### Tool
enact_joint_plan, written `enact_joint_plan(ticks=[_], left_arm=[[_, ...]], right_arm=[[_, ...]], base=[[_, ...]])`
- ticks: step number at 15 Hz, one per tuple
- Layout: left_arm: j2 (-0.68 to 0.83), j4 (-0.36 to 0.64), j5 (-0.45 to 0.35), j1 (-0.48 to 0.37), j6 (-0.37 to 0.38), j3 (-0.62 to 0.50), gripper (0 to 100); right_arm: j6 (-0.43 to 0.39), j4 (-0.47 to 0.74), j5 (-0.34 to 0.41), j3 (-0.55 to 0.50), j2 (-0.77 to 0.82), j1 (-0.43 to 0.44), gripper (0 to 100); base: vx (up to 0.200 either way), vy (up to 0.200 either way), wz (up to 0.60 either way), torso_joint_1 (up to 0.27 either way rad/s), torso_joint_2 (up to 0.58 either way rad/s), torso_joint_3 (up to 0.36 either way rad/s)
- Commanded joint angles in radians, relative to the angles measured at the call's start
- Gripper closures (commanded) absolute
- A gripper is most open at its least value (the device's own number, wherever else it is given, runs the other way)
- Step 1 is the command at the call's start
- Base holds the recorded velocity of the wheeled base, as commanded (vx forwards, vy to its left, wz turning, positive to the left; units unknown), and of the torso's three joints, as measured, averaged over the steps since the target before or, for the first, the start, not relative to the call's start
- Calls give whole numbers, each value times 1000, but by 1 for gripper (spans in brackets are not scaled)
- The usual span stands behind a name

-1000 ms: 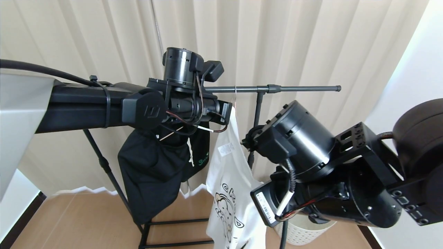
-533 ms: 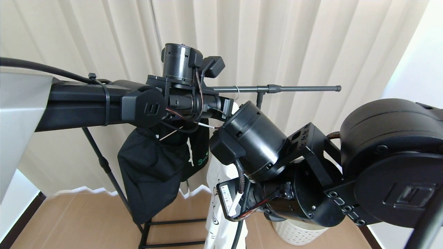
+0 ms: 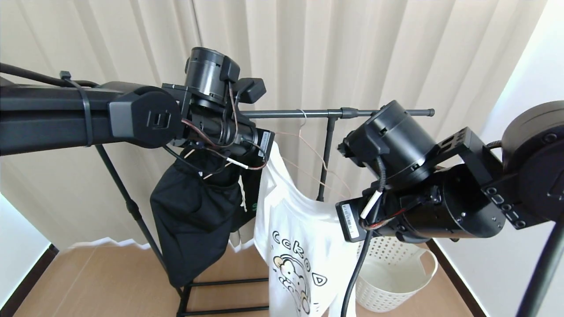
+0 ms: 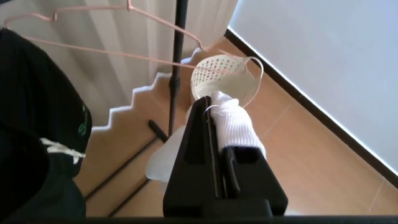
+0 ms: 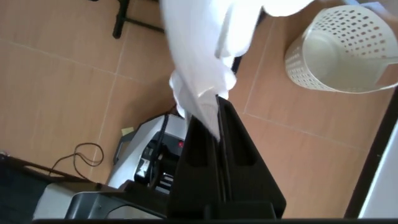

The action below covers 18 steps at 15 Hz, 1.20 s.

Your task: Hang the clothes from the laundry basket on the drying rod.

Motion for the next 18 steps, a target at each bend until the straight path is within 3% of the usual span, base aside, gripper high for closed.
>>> enact_joint_plan(ticks=[1, 4, 6, 12, 18], left_arm=[[-56, 65, 11, 0, 18, 18, 100], [-112, 333, 52, -10, 58, 22, 100], [-129, 461, 53, -43, 46, 36, 100], [-149, 468, 47, -191, -111, 199, 100], [-122, 319, 43, -340, -330, 199, 100]], right_arm=[[-31, -10, -9, -4, -26, -80, 100], [-98, -130, -55, -56, 34, -167, 100], [-151, -203, -69, -55, 63, -175, 100], [-154, -291, -100, -207, 182, -170, 100], [-123, -312, -98, -260, 231, -138, 100]], base=[[0, 0, 0, 0, 0, 0], [0, 0, 0, 0, 0, 0], [0, 0, 0, 0, 0, 0], [0, 0, 0, 0, 0, 0], [0, 0, 0, 0, 0, 0]])
